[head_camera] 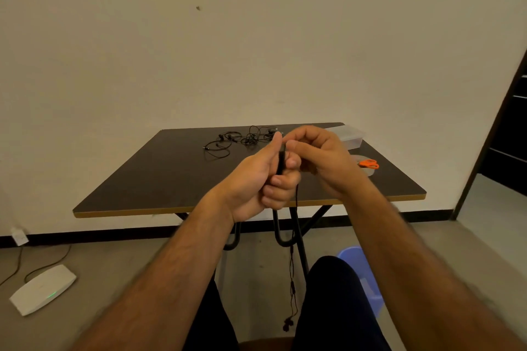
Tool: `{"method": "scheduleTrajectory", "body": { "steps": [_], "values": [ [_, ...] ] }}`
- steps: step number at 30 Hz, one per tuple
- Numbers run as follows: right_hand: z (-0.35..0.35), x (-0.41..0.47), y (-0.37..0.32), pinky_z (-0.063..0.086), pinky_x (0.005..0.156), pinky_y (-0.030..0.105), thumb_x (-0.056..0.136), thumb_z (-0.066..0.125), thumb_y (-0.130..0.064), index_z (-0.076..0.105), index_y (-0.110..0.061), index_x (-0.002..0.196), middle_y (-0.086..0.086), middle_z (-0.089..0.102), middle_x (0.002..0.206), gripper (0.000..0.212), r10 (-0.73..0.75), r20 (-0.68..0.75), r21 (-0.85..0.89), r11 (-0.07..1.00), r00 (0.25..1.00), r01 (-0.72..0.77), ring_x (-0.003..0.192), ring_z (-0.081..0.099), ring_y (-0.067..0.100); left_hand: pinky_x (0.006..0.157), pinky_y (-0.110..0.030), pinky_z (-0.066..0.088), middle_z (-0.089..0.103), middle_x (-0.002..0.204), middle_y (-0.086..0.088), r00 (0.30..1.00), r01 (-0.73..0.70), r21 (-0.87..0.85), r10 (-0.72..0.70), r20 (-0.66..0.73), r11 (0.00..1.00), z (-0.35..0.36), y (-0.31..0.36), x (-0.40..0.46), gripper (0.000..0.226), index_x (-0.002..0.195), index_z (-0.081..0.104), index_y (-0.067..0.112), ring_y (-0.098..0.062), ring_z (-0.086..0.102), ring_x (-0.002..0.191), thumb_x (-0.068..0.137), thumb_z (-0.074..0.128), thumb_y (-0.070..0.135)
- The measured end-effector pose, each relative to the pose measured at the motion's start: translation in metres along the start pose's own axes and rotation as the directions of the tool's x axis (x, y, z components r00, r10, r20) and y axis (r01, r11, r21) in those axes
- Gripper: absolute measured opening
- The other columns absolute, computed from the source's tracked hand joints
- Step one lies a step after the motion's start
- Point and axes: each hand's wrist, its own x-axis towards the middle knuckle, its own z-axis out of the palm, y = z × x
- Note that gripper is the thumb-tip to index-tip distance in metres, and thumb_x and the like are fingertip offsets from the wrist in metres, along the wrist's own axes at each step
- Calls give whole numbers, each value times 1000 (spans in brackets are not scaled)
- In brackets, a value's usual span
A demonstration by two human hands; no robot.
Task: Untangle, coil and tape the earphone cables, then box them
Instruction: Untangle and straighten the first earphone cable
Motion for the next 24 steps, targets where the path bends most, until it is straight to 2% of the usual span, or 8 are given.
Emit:
{"method": "scheduleTrajectory", "body": {
  "steps": [2, 6, 9, 11, 14, 16, 20, 24],
  "values": [
    [4, -1, 9, 50, 68, 30, 82, 72, -30, 73, -19, 86, 4, 66, 77, 11, 47, -7, 94, 995, 999, -46, 73, 60, 16, 39, -16, 13, 33, 53, 9, 996, 3, -82, 4, 93, 997, -1, 2, 1, 50, 78, 45, 20, -5, 14, 43, 94, 28, 65],
    [13, -4, 11, 43, 66, 32, 87, 70, -26, 73, -23, 76, 0, 66, 72, 12, 56, -9, 193, 980, 998, -53, 69, 54, 18, 38, -14, 16, 39, 50, 10, 982, 28, -193, 9, 189, 981, -2, 3, 0, 38, 75, 49, 21, -4, 17, 41, 95, 38, 53],
    [24, -8, 15, 51, 65, 31, 95, 58, -18, 73, -22, 78, 3, 67, 74, 24, 108, 16, 227, 968, 994, -109, 69, 61, 16, 37, -15, 19, 40, 49, 9, 982, -42, -268, 89, 164, 962, -1, 10, 2, 35, 71, 50, 22, -4, 19, 40, 96, 42, 44],
    [34, -14, 23, 50, 59, 35, 101, 50, -20, 72, -22, 79, 4, 64, 68, 31, 137, 33, 204, 969, 990, -141, 57, 57, 17, 38, -16, 23, 39, 51, 8, 983, -141, -278, 167, 71, 950, 1, 19, 5, 37, 71, 48, 21, -5, 24, 40, 100, 38, 41],
    [42, -24, 35, 48, 57, 34, 100, 50, -30, 66, -21, 79, 5, 61, 67, 28, 182, 68, 149, 970, 981, -190, 52, 54, 19, 43, -20, 32, 38, 54, 7, 960, -271, -141, 257, -109, 952, 3, 35, 8, 37, 74, 45, 21, -6, 35, 42, 103, 32, 40],
    [45, -28, 40, 49, 56, 31, 101, 47, -28, 68, -17, 89, 7, 62, 69, 27, 212, 82, 117, 968, 974, -220, 54, 58, 19, 47, -23, 36, 39, 57, 6, 931, -315, -7, 308, -195, 949, 1, 41, 9, 38, 77, 44, 20, -9, 38, 46, 105, 30, 41],
    [46, -34, 40, 54, 58, 32, 95, 52, -26, 66, -6, 100, 9, 63, 68, 24, 235, 115, 134, 959, 965, -250, 56, 62, 21, 50, -26, 40, 43, 58, 4, 868, -319, 257, 390, -307, 912, -4, 43, 8, 37, 81, 43, 19, -13, 44, 49, 108, 28, 39],
    [34, -40, 28, 57, 64, 32, 96, 55, -16, 65, -6, 104, 11, 67, 73, 16, 267, 239, 18, 960, 933, -279, 64, 68, 23, 52, -29, 48, 53, 58, 2, 793, -287, 464, 480, -377, 838, -16, 43, 5, 37, 83, 46, 17, -15, 55, 52, 108, 27, 36]
  ]
}}
